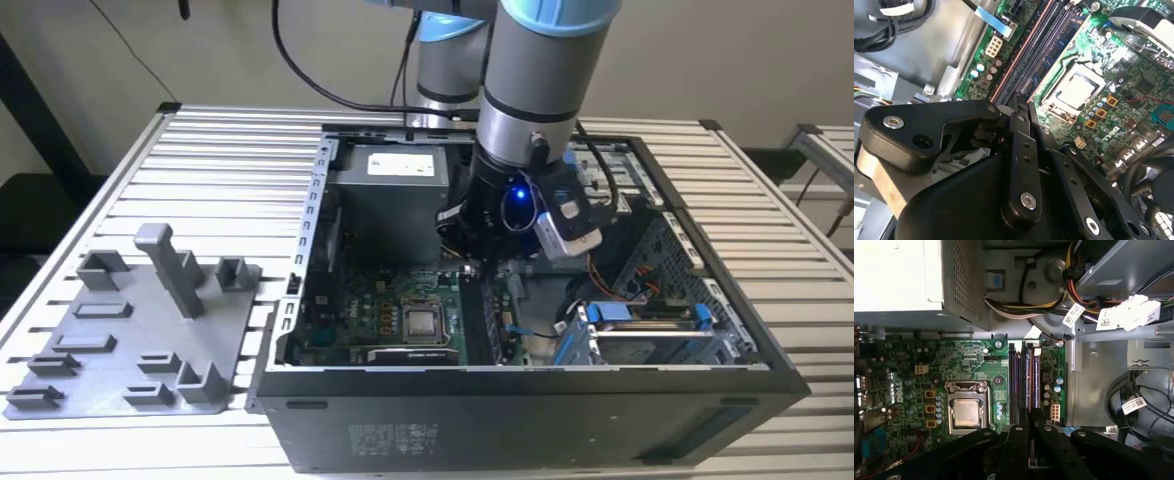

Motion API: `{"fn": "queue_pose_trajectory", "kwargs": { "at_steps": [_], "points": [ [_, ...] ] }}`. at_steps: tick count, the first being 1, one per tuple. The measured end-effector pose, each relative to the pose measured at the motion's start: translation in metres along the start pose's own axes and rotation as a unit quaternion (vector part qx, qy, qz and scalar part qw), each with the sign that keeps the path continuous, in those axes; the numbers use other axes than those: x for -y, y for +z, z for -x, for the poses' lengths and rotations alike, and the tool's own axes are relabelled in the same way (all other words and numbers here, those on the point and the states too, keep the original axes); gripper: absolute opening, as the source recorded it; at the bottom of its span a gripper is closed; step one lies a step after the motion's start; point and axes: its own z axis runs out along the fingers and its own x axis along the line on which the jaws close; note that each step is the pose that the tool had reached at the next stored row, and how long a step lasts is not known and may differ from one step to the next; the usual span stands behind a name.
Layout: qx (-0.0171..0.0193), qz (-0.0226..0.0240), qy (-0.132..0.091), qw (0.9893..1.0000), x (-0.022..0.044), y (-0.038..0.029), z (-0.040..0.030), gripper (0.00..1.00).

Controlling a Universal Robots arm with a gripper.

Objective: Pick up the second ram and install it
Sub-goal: 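Insert the second ram into the second slot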

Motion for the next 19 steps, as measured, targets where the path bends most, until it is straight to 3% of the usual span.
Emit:
{"fn": "queue_pose_trajectory", "kwargs": {
  "at_steps": [10,19],
  "points": [
    [0.0,-0.0001,0.004,1.0,0.0014,0.0171,-0.0053,0.14],
    [0.0001,0.0,0.007,1.0,0.0075,0.0259,-0.0084,0.14]
  ]
}}
